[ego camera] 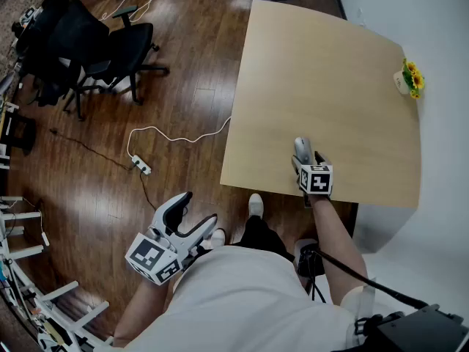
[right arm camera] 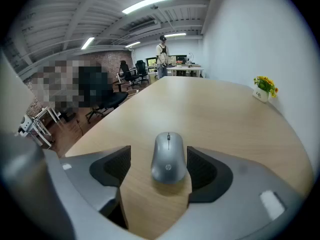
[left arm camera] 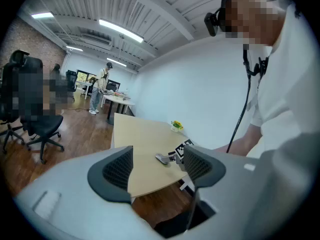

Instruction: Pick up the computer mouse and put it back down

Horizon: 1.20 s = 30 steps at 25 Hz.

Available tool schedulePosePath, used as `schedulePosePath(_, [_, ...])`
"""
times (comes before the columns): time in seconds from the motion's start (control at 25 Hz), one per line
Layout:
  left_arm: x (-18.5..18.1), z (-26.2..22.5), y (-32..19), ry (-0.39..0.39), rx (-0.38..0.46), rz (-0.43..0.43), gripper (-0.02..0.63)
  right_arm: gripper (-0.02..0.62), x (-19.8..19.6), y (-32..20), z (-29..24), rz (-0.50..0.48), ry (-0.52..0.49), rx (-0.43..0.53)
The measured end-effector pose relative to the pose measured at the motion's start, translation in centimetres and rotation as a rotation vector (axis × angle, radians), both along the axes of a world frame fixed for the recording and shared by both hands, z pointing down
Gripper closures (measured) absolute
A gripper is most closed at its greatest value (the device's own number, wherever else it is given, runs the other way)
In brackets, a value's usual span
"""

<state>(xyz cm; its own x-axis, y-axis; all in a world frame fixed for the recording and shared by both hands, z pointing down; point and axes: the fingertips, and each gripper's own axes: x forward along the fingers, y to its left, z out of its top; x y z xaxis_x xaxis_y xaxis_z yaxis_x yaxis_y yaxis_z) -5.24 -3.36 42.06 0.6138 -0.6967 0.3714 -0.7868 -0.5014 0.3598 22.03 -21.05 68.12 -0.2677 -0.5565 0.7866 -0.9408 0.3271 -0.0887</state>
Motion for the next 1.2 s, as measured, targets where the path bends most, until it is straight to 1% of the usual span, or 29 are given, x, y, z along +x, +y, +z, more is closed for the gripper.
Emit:
schedulePosePath(0.16, [-0.6, 0.9, -1.4, -0.002, -0.022, -0.034, 0.316, 0.239, 1.0, -2.9, 2.3, 0.019, 0.047, -0.010])
schedulePosePath(0.28, [-0.1, 2.0, -2.8, -0.004, -0.042, -0.054, 0.316, 0.242, 1.5, -4.7, 4.4, 0.027, 0.049, -0.037])
schedulePosePath(0.36, [0.2, 2.2, -3.3, -0.003, -0.046, -0.064, 0.316, 0.244, 1.4, -4.7, 4.6, 0.017, 0.045, -0.034])
schedulePosePath(0.44, [0.2, 2.3, -3.8, -0.002, -0.047, -0.071, 0.316, 0.298, 1.0, -4.7, 4.4, 0.000, 0.046, -0.020])
schedulePosePath(0.64, [0.4, 2.5, -3.9, -0.001, -0.042, -0.059, 0.316, 0.302, 0.9, -4.7, 4.4, -0.005, 0.055, -0.031])
schedulePosePath(0.8, [0.0, 2.2, -3.0, 0.008, -0.023, -0.037, 0.316, 0.302, 0.6, -3.7, 2.1, 0.015, 0.042, -0.018])
schedulePosePath(0.96, [-0.5, 1.1, -0.9, 0.018, 0.000, -0.005, 0.316, 0.302, 0.1, -1.4, -2.1, 0.028, 0.019, 0.013])
schedulePosePath(1.08, [-0.7, 1.3, -0.3, 0.027, 0.019, 0.020, 0.316, 0.302, -0.4, -0.3, -4.6, 0.032, -0.011, 0.038])
schedulePosePath(1.2, [-1.5, 1.2, 1.0, 0.036, 0.042, 0.041, 0.316, 0.302, -1.3, 1.8, -8.3, 0.033, -0.032, 0.080])
